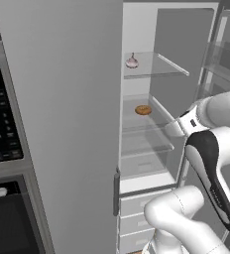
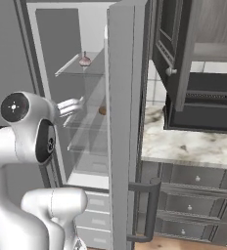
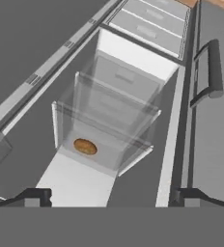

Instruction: Retrieve the bottle and the shaker from the cabinet and place them next to the mixing bowl on the counter. Then add garlic from the fridge to the mixing bowl.

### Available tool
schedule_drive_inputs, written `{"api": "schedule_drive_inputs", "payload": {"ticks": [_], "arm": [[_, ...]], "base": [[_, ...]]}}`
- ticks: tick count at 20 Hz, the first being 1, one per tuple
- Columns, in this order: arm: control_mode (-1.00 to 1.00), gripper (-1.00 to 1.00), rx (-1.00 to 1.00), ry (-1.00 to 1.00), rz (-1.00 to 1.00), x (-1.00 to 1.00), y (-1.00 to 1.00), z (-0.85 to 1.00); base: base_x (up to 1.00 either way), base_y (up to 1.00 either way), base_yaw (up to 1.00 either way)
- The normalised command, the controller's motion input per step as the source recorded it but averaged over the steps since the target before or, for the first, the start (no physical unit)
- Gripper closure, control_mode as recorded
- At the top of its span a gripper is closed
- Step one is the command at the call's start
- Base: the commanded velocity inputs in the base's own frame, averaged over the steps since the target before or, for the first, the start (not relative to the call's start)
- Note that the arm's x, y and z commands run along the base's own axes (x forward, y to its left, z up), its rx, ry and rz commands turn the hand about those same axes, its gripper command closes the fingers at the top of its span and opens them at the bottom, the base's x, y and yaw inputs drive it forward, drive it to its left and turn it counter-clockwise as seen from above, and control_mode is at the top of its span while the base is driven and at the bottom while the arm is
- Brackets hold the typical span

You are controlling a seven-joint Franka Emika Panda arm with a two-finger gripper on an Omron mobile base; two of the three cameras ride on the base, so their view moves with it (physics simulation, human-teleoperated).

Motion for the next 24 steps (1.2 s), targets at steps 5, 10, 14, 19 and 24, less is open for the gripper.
{"api": "schedule_drive_inputs", "payload": {"ticks": [5, 10, 14, 19, 24], "arm": [[-1.0, -1.0, 0.0, -0.29, 0.17, 0.11, 0.0, 0.44], [-1.0, -1.0, 0.0, -0.11, 0.17, 0.35, 0.06, 0.43], [-1.0, -1.0, 0.0, 0.01, 0.16, 0.37, 0.11, 0.58], [-1.0, -1.0, 0.0, 0.1, 0.1, 0.11, 0.09, 0.66], [-1.0, -1.0, -0.04, 0.21, 0.03, 0.17, 0.0, 0.52]], "base": [[0.0, 0.0, 0.0], [0.0, 0.0, 0.0], [0.0, 0.0, 0.0], [0.0, 0.0, 0.0], [0.0, 0.0, 0.0]]}}
